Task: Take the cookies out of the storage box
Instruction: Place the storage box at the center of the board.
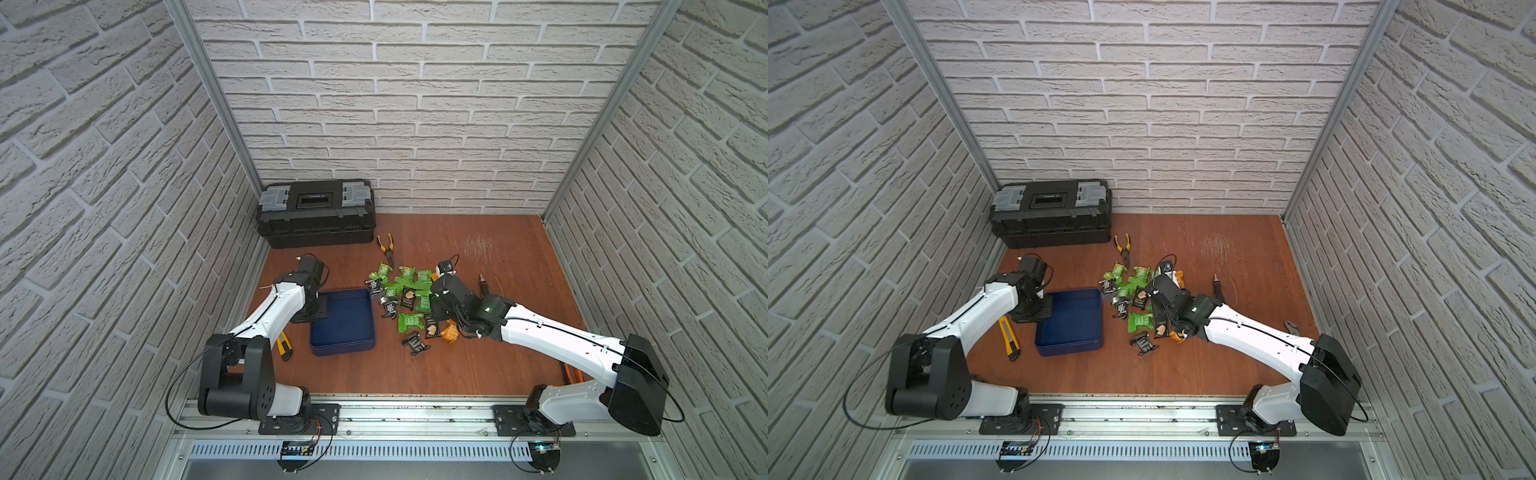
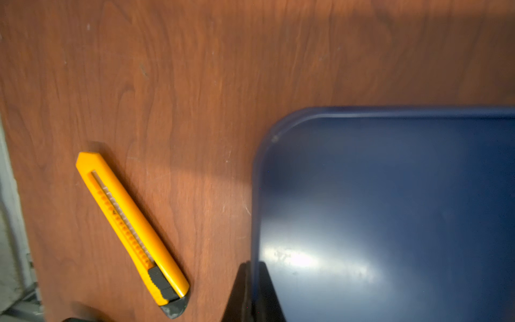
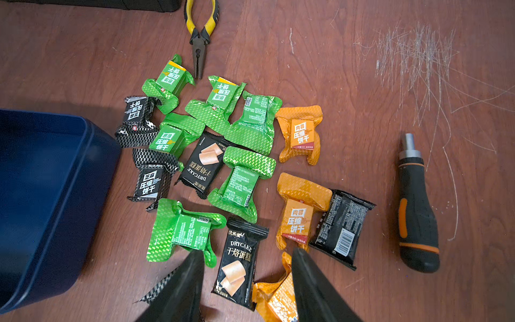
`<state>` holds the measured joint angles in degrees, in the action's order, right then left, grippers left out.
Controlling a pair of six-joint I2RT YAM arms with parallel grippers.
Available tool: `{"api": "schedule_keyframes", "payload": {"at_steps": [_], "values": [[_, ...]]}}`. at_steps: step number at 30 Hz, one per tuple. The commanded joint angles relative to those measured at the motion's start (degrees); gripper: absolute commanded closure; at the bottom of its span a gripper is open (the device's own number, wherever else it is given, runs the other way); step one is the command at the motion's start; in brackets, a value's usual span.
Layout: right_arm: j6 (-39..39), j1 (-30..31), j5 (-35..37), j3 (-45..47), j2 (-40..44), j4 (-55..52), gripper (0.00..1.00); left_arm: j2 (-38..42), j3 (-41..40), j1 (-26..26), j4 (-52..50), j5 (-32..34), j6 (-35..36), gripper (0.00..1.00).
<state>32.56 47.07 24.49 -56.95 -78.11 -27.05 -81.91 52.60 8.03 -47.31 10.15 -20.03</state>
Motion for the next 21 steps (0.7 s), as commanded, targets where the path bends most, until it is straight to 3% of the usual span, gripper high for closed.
{"api": "schedule_keyframes", "payload": {"at_steps": [1,6,8,13,18,19,21], "values": [[-0.28,-0.31,0.65,-0.01,0.34,0.59,0.44,-2.12,2.57,2.91,-1.22,2.19,1.10,1.00],[0.44,-0.55,1.47,0.21,0.96,0.37,0.44,-4.41,4.57,4.73,1.49,0.18,-1.00,1.00],[0.86,-0.66,1.54,0.84,1.56,0.44,0.43,-5.64,5.47,5.44,1.71,0.03,-1.31,0.95],[1.53,-0.88,2.65,2.25,3.43,-0.32,0.42,-5.40,5.48,5.46,1.61,1.84,-2.72,0.42],[0.87,-1.73,5.46,4.36,6.74,0.41,0.40,2.21,4.21,5.31,2.76,6.26,-4.72,0.15],[0.35,-2.20,6.45,4.62,7.48,0.32,0.39,4.80,3.81,5.13,3.49,7.84,-5.62,0.03],[-0.76,-3.30,9.65,5.41,9.26,0.37,0.37,9.74,2.19,3.75,6.36,9.60,-6.42,0.01]]}}
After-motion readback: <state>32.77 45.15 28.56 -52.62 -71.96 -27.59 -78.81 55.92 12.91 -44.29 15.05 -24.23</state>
